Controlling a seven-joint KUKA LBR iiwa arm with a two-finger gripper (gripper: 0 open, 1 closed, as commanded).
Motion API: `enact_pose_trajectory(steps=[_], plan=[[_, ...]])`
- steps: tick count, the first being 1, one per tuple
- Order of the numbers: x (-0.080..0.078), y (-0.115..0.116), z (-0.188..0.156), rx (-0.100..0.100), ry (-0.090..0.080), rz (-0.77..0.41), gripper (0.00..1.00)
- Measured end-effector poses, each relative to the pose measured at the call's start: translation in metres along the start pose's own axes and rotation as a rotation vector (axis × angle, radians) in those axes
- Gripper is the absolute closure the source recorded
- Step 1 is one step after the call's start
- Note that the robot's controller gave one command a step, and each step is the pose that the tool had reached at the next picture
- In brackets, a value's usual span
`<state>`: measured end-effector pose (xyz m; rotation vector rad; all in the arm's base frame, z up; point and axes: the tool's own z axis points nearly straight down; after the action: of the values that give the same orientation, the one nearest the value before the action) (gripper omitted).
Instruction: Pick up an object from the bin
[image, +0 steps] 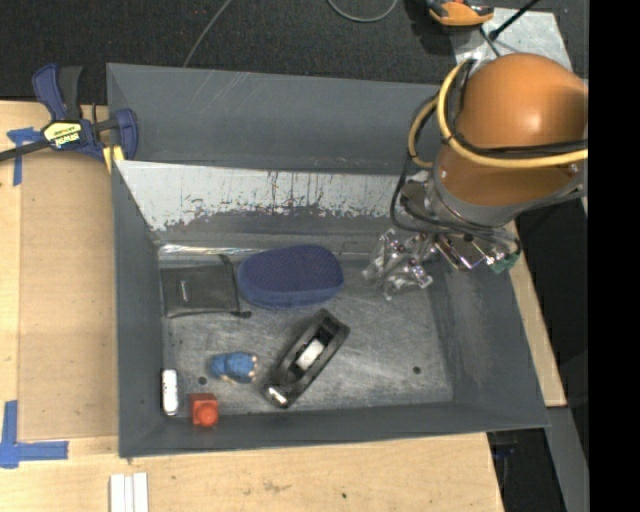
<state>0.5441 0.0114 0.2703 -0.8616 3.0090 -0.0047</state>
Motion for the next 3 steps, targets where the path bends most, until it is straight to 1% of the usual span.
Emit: enact_pose_trajectory(steps=[1,2,3], plan=[[0.001,0.001,0.004,-0.005,0.007,0.001,0.0],[-0.054,0.046,0.101,-0.011,0.011,-0.046,0.0],[-0.081,-0.024,0.195,-0.013,-0.007,-0.132,0.0]])
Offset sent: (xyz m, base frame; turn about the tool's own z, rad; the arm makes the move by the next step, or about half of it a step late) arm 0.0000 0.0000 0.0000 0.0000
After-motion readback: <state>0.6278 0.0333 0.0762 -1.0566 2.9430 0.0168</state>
